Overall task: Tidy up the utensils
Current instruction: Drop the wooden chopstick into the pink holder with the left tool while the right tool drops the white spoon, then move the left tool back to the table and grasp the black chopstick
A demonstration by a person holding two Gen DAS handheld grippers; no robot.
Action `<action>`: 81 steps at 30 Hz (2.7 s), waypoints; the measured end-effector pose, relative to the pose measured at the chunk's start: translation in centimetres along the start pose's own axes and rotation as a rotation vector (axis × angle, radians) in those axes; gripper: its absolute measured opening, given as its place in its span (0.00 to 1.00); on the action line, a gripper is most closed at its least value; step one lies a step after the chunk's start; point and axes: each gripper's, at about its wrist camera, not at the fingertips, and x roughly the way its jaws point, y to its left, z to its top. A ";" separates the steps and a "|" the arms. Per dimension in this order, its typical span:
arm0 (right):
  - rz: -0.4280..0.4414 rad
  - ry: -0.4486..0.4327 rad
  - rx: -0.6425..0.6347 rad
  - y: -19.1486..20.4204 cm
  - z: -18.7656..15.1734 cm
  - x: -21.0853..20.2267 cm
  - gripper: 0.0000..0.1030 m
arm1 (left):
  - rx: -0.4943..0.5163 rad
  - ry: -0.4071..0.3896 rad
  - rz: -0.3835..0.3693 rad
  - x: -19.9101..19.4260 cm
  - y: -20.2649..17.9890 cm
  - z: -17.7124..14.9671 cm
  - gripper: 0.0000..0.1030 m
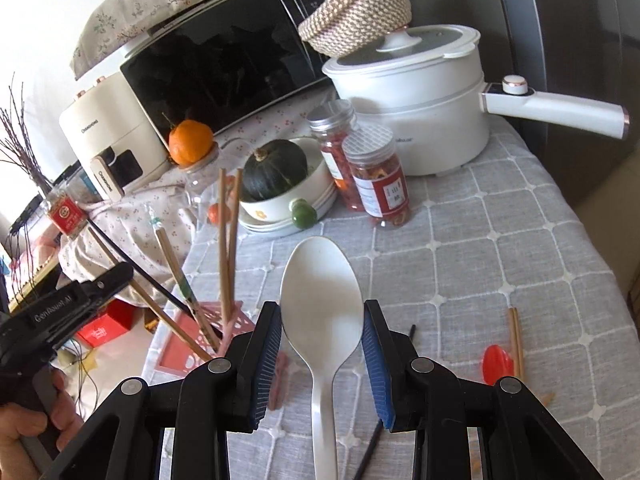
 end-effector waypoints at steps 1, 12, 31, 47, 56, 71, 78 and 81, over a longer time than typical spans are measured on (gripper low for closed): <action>0.014 -0.009 0.008 0.5 0.1 0.1 0.35 | 0.005 0.019 -0.005 0.0 0.1 0.0 0.27; 0.076 -0.225 0.007 8.0 2.5 1.1 0.35 | 0.066 0.069 0.112 -3.6 2.2 -0.2 0.56; -0.118 -0.436 -0.002 11.1 0.0 8.6 0.36 | 0.089 0.119 0.146 -4.0 5.8 -0.2 0.56; -0.055 -0.318 -0.017 9.9 -0.1 5.5 0.52 | 0.136 0.165 0.134 -2.8 3.6 -1.5 0.56; -0.082 -0.115 0.028 5.2 -0.5 0.8 0.68 | 0.189 0.193 0.133 -3.6 1.0 -2.9 0.64; -0.226 0.240 0.205 -7.5 -3.3 -1.8 0.77 | 0.341 0.382 0.128 -1.4 -6.6 -8.3 0.73; -0.236 0.325 0.252 -12.3 -4.2 -2.7 0.78 | 0.426 0.483 0.092 1.6 -10.8 -12.4 0.73; -0.251 0.347 0.242 -14.0 -4.5 -3.0 0.78 | 0.452 0.535 0.089 3.6 -12.1 -14.0 0.73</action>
